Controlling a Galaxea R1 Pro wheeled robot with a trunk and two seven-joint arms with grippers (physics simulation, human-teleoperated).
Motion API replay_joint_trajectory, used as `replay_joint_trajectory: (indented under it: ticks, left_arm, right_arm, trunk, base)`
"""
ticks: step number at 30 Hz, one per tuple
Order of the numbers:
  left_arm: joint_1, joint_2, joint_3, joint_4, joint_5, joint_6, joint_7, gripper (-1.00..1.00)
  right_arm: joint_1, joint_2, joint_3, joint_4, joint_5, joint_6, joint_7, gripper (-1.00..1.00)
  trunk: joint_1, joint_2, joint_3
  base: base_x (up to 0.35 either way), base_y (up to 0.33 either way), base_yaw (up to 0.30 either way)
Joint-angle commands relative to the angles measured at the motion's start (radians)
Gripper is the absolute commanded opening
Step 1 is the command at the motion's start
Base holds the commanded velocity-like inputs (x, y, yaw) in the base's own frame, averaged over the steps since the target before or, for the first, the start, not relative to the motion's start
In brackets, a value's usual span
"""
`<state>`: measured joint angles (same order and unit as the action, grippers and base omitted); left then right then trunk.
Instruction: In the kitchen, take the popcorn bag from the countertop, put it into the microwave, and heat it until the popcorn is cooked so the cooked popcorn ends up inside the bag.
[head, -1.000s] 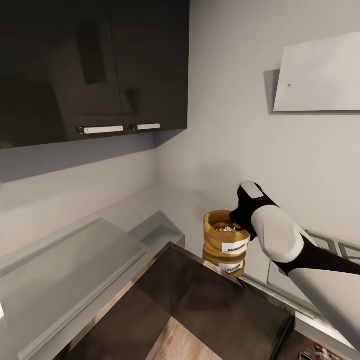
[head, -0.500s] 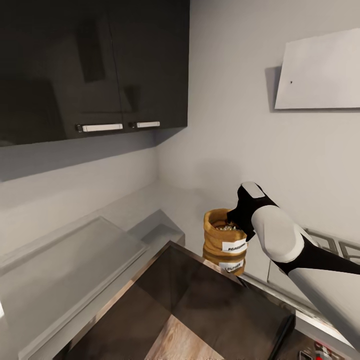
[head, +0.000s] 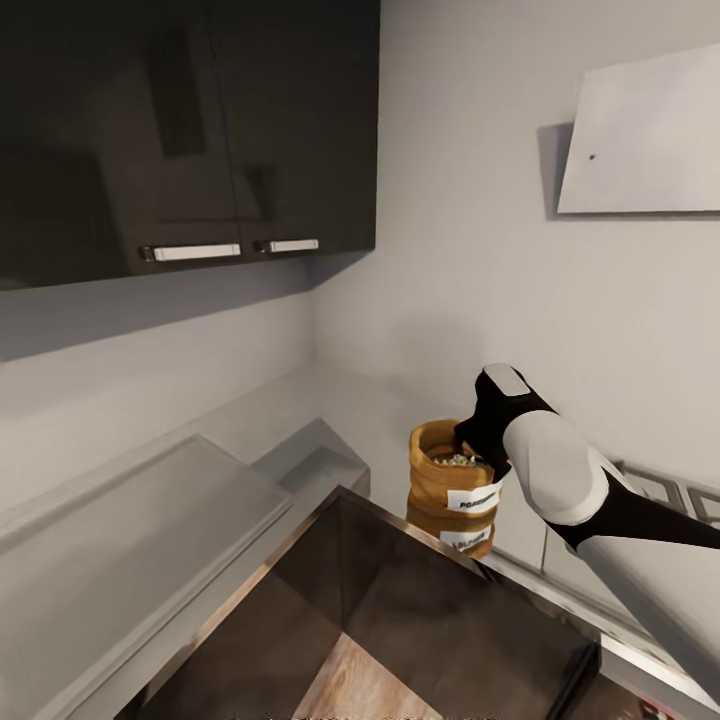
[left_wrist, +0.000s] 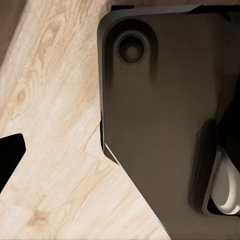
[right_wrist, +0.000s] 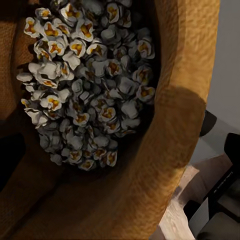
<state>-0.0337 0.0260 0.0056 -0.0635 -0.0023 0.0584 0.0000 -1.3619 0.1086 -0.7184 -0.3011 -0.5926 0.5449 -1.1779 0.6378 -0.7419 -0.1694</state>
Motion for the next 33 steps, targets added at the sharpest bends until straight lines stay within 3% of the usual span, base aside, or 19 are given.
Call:
replay_joint_trajectory:
  ticks: [1,9,28,33]
  left_arm:
    - [0.000,0.000,0.001,-0.002,0.000,0.006,0.000,1.00]
    - [0.000,0.000,0.001,-0.002,0.000,0.006,0.000,1.00]
    - [0.000,0.000,0.001,-0.002,0.000,0.006,0.000,1.00]
    - [0.000,0.000,0.001,-0.002,-0.001,0.006,0.000,1.00]
  right_arm:
    - [0.000,0.000,0.002,-0.003,-0.006,0.009,-0.006,1.00]
    - [0.000,0.000,0.002,-0.001,-0.005,0.009,-0.056,1.00]
    - [0.002,-0.001,0.001,0.020,-0.004,0.002,-0.075,1.00]
    - [0.004,-0.004,-0.001,0.022,-0.003,-0.065,-0.130,1.00]
  trunk:
    - [0.000,-0.001,-0.003]
    - [0.000,-0.001,-0.016]
    - [0.000,-0.001,-0.040]
    - [0.000,-0.001,-0.041]
  base:
    - [0.003,0.000,0.000]
    - [0.000,0.000,0.000]
    - [0.000,0.000,0.000]
    - [0.000,0.000,0.000]
